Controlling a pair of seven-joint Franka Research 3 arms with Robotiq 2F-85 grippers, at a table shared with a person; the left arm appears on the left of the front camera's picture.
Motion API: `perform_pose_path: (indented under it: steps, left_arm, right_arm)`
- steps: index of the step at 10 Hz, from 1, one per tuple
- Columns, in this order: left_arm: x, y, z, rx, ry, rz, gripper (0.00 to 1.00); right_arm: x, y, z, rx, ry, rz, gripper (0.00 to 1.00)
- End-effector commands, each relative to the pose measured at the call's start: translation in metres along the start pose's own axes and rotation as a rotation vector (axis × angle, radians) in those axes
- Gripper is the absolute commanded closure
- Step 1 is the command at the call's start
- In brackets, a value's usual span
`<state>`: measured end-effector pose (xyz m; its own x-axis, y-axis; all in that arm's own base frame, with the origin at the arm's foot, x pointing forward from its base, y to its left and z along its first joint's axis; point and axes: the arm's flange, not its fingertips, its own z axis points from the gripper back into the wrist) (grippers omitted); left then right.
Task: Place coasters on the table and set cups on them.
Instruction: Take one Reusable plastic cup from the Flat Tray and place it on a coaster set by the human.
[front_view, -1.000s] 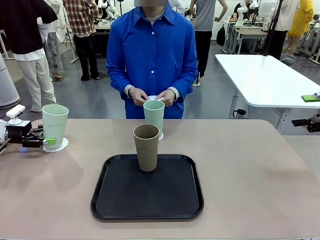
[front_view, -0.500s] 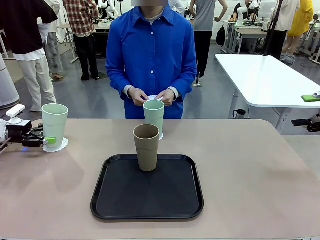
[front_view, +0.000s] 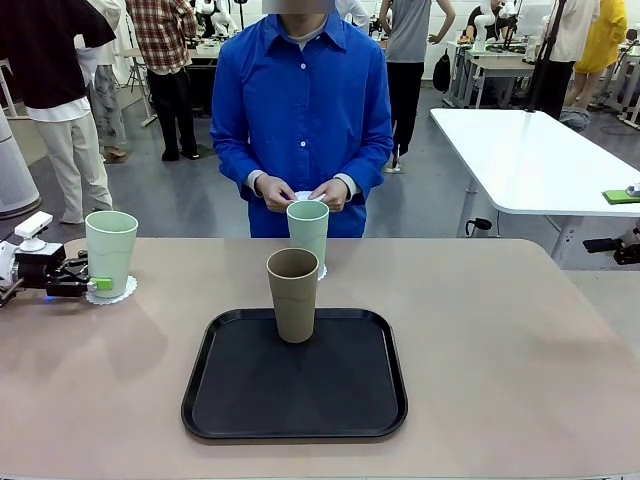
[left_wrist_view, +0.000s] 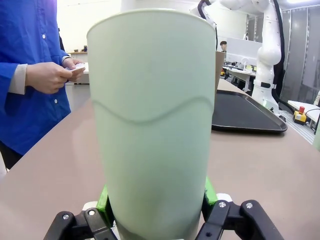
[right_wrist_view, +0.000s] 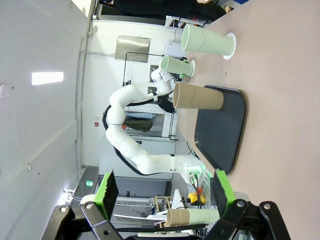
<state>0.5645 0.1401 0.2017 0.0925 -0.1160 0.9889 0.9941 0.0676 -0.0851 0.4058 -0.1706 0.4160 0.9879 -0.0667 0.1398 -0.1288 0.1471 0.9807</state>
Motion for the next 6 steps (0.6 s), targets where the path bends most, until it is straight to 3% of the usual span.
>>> perform_pose_path:
  steps: [1, 6]
  left_arm:
    - [0.0041, 0.0039, 0.0033, -0.029, -0.003, 0.001, 0.19]
    - [0.0043, 0.0032, 0.0038, -0.041, 0.005, -0.002, 0.19]
  right_arm:
    - [-0.0016, 0.0015, -0.0004, 0.006, 0.001, 0.006, 0.00]
    - [-0.0016, 0.0015, -0.0004, 0.006, 0.001, 0.006, 0.00]
